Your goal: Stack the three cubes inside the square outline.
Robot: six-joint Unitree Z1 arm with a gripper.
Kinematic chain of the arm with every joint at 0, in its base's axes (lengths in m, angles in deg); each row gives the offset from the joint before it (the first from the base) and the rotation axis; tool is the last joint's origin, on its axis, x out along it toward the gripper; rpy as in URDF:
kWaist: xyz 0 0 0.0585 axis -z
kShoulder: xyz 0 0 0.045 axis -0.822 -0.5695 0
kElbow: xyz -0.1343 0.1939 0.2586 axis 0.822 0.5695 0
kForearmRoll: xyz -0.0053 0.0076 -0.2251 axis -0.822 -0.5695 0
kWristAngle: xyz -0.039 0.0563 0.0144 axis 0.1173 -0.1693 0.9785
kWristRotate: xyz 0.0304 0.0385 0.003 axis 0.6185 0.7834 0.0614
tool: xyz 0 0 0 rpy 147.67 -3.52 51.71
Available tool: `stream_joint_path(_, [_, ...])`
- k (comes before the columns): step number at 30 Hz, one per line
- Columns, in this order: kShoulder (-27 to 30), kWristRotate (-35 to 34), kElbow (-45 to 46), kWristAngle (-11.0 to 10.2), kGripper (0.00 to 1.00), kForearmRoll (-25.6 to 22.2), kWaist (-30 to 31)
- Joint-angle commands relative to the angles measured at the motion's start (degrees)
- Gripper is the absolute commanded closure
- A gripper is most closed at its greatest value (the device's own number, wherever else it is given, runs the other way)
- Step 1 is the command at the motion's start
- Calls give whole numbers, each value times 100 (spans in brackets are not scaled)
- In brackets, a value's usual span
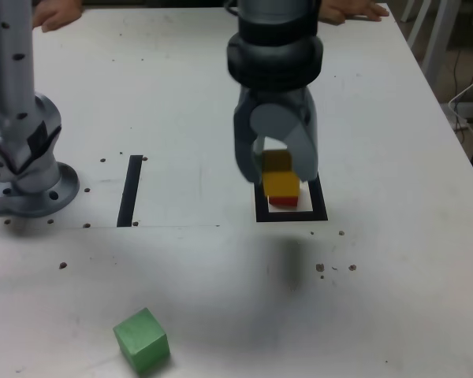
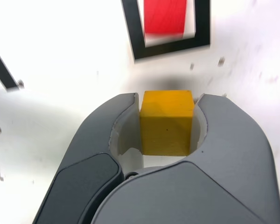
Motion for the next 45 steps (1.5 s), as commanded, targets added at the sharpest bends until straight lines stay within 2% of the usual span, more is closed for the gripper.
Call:
stream_joint_path(1, [-48, 141, -22, -81, 72, -5, -149])
stream_joint_path(5, [-118, 418, -4, -166, 72, 6, -413])
stream_joint_path(11, [-197, 720, 59, -177, 72, 26, -651])
stream_joint_path(17, [-279, 753, 217, -170, 72, 147, -662])
stream_joint_path(28, [-455, 791, 316, -279, 72, 474, -740])
stream_joint_path(45, [-465, 966, 316, -234, 72, 417, -847])
